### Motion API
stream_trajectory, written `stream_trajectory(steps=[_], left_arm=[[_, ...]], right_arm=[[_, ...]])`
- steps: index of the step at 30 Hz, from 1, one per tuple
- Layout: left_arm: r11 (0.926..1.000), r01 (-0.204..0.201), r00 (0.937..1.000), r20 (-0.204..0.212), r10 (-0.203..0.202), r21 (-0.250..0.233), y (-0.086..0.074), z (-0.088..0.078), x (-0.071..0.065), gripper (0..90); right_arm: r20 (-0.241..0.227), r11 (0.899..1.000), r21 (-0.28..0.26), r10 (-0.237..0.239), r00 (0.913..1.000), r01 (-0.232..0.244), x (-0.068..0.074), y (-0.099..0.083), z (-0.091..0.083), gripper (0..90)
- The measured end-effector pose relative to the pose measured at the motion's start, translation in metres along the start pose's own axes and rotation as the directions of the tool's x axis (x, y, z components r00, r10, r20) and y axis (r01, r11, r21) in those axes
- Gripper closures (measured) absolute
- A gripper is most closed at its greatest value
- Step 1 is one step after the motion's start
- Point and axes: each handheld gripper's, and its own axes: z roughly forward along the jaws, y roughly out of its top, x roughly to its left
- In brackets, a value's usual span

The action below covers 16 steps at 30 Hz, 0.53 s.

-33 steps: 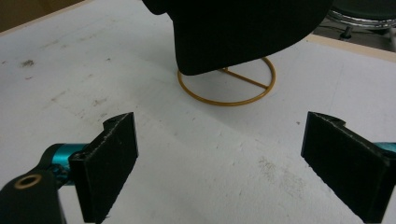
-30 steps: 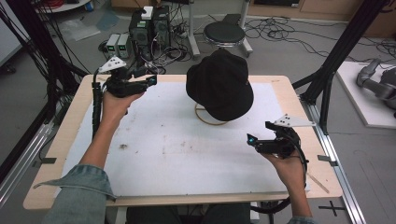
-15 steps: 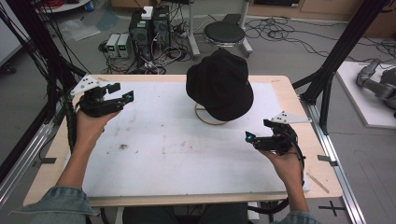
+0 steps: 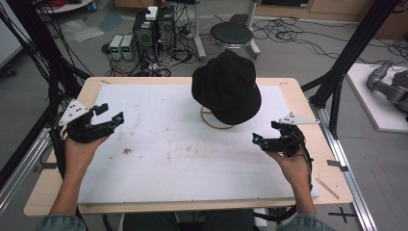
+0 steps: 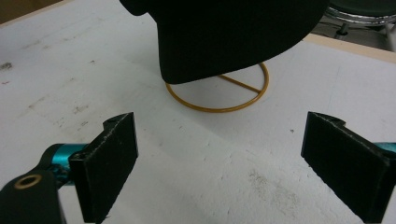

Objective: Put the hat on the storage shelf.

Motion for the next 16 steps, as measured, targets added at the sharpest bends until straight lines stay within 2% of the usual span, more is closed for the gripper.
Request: stream_trajectory(steps=[5, 7, 16], left_arm=[[0.9999, -0.003, 0.9999, -0.013, 0.003, 0.011, -0.012, -0.005, -0.001, 31.4], [1.0000, 0.007, 0.9999, -0.011, -0.007, 0.005, -0.016, -0.007, -0.001, 31.3], [0.9999, 0.009, 0.9999, -0.007, -0.009, 0.015, -0.021, -0.005, -0.002, 31.3]], right_arm=[[-0.003, 1.000, -0.001, -0.006, 1.0000, 0.006, 0.001, 0.000, 0.002, 10.6], [-0.004, 1.000, -0.001, -0.006, 1.0000, 0.006, 0.001, 0.000, 0.002, 10.6], [-0.001, 1.000, -0.002, -0.001, 1.0000, 0.001, 0.000, 0.000, 0.000, 10.6]])
